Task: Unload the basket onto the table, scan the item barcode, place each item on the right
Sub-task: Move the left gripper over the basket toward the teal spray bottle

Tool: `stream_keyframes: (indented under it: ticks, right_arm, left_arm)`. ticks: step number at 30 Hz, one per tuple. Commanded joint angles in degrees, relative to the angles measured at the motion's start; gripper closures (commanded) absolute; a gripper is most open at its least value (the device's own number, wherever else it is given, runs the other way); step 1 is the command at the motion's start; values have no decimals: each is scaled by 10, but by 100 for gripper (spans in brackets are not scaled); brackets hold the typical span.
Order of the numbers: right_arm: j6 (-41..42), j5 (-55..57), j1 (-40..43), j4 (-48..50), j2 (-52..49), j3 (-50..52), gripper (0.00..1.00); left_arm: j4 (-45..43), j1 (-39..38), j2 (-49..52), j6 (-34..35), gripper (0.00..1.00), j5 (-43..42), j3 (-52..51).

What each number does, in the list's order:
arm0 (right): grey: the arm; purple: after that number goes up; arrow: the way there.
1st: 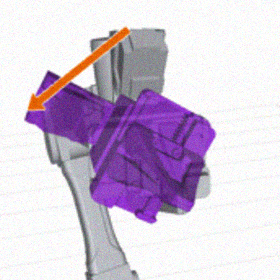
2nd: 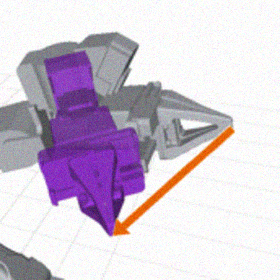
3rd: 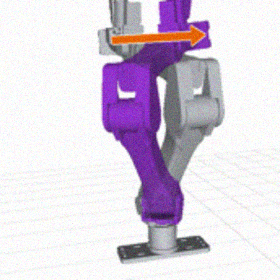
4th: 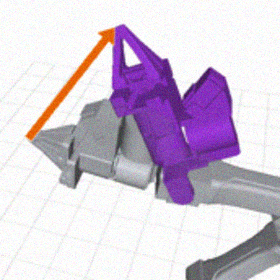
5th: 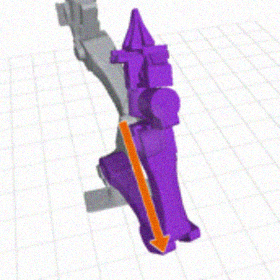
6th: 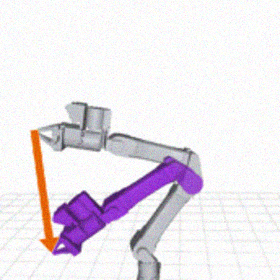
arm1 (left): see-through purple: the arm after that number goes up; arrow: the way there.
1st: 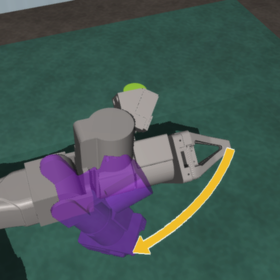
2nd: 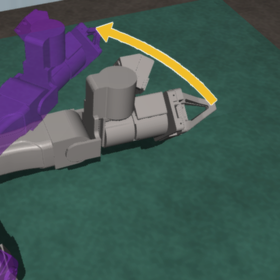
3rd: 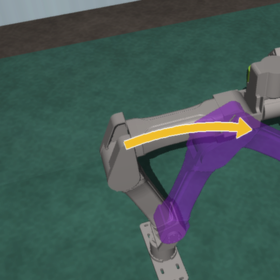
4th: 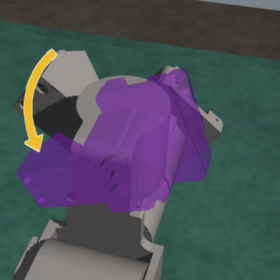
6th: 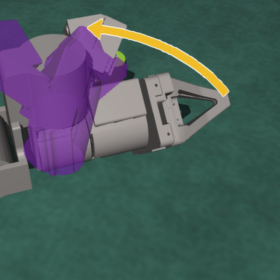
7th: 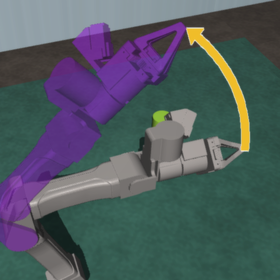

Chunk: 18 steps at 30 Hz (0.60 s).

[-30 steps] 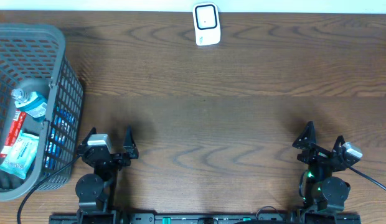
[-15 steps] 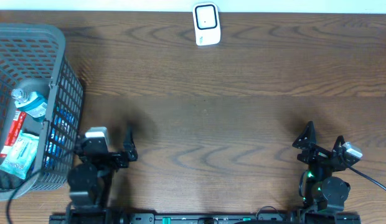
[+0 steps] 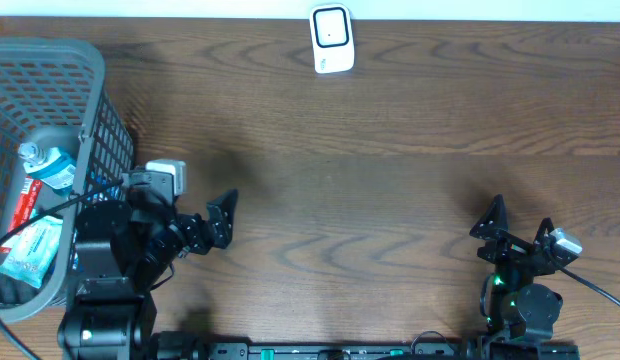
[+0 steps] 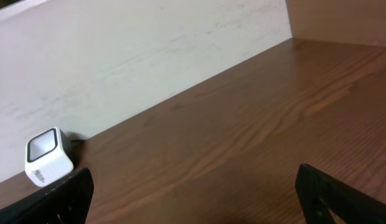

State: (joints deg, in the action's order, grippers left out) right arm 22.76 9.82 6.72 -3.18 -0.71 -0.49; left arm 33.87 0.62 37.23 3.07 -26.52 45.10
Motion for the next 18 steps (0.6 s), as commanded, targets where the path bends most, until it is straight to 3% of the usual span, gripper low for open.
stream_keyframes:
  ticks: [1,5,10,18]
  right_arm:
    - [-7,1,-8,-1,2,2,1]
    - [-7,1,-8,-1,2,2,1]
    - [-7,1,-8,-1,2,2,1]
    - [-7,1,-8,-1,2,2,1]
  left_arm:
    - [-2,-1,20,19,2,-77,34]
    - [19,0,78,21,2,-73,113]
    - [93,0,200,28,2,-59,299]
    - [232,71,374,208,2,112,602]
